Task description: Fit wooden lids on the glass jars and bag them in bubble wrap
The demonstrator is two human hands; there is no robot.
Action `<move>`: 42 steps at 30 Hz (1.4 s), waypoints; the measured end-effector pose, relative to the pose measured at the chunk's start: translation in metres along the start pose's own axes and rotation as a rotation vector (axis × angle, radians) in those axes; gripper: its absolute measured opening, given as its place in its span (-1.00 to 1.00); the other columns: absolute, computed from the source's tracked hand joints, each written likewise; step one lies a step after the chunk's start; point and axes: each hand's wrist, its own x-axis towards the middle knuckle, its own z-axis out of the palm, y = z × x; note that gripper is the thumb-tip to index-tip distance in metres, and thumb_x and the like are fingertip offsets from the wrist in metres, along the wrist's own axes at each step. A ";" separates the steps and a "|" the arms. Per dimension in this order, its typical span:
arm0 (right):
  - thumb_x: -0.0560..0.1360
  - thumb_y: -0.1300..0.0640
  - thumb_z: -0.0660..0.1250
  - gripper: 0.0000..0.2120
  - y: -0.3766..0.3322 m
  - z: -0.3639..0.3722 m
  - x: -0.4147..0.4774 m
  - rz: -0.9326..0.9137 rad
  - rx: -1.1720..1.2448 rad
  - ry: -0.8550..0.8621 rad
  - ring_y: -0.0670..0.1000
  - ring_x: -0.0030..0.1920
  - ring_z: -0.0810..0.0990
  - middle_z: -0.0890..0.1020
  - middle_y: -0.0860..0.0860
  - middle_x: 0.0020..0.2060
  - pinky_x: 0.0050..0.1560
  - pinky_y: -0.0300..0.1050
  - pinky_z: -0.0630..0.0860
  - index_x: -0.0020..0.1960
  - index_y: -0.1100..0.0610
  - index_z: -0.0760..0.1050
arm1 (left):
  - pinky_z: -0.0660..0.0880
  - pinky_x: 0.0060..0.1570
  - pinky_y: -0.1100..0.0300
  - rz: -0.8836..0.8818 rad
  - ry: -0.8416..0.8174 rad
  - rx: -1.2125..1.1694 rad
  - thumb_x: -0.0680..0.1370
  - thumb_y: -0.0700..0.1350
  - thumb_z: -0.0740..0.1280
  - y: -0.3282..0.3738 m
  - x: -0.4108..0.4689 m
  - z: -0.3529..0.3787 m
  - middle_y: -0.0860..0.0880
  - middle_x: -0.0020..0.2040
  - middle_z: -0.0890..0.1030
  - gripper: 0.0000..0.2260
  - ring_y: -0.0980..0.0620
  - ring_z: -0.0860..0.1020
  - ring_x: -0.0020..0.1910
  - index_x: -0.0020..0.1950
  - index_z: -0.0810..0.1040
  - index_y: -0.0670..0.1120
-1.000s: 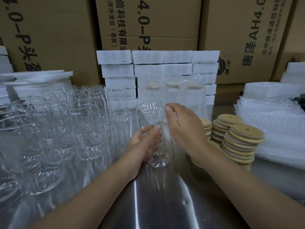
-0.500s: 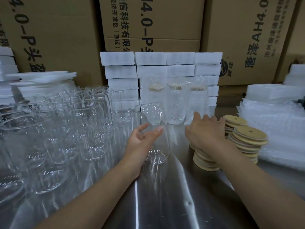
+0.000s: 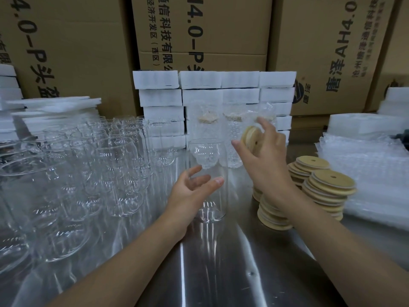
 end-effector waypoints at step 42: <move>0.38 0.00 0.38 -0.88 -0.025 0.012 -0.022 -0.150 0.511 -0.116 -0.11 -0.04 0.59 0.59 0.04 -0.01 -0.03 -0.28 0.50 -0.07 -0.09 0.54 | 0.52 -0.07 0.43 0.063 -0.196 0.034 0.10 0.11 0.58 0.000 -0.007 0.004 0.06 0.12 0.62 -0.33 0.19 0.58 0.15 0.17 0.47 0.18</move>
